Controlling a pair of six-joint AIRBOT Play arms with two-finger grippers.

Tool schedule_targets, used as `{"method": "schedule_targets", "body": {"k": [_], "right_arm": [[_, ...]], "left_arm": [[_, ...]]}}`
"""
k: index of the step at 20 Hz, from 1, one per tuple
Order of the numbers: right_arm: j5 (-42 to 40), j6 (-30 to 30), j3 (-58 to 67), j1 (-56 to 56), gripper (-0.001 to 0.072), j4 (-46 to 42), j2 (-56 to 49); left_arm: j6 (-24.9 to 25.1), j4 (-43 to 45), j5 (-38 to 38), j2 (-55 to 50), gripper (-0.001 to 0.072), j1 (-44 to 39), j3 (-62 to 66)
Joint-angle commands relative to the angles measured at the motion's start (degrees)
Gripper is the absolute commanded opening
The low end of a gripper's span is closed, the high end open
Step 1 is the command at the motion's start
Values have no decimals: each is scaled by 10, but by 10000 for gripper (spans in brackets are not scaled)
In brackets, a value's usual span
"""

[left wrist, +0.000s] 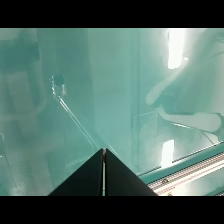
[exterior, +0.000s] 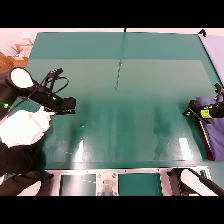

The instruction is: Fold the shirts.

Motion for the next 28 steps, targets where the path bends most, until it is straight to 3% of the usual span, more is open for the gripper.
{"method": "schedule_targets", "body": {"k": [1, 5, 7, 9, 10, 11, 12, 14, 19, 24, 26, 28], "right_arm": [[0, 0, 0, 0, 17, 0, 0], [0, 0, 0, 0, 17, 0, 0], [0, 0, 0, 0, 16, 0, 0], [0, 0, 0, 0, 16, 0, 0], [0, 0, 0, 0, 17, 0, 0], [0, 0, 0, 0, 16, 0, 0], [0, 0, 0, 0, 17, 0, 0], [0, 0, 0, 0, 17, 0, 0], [0, 0, 0, 0, 17, 0, 0], [0, 0, 0, 0, 17, 0, 0], [0, 0, 0, 0, 17, 0, 0], [0, 0, 0, 0, 16, 0, 0]], "left_arm": [[0, 0, 1, 0, 21, 0, 0], [2, 4, 2, 0, 21, 0, 0], [43, 18, 7, 0, 21, 0, 0], [51, 101, 9, 0, 22, 0, 0], [37, 169, 9, 0, 113, 0, 0], [10, 254, 8, 0, 510, 0, 0], [-17, 335, 7, 0, 715, 0, -1], [-31, 468, 8, 0, 710, 3, -10], [-30, 480, 19, -1, 710, 108, -112], [-24, 456, 107, -1, 688, 211, -209], [14, 428, 115, -1, 31, 210, -209], [62, 368, 102, -1, 20, 210, -183]]}}
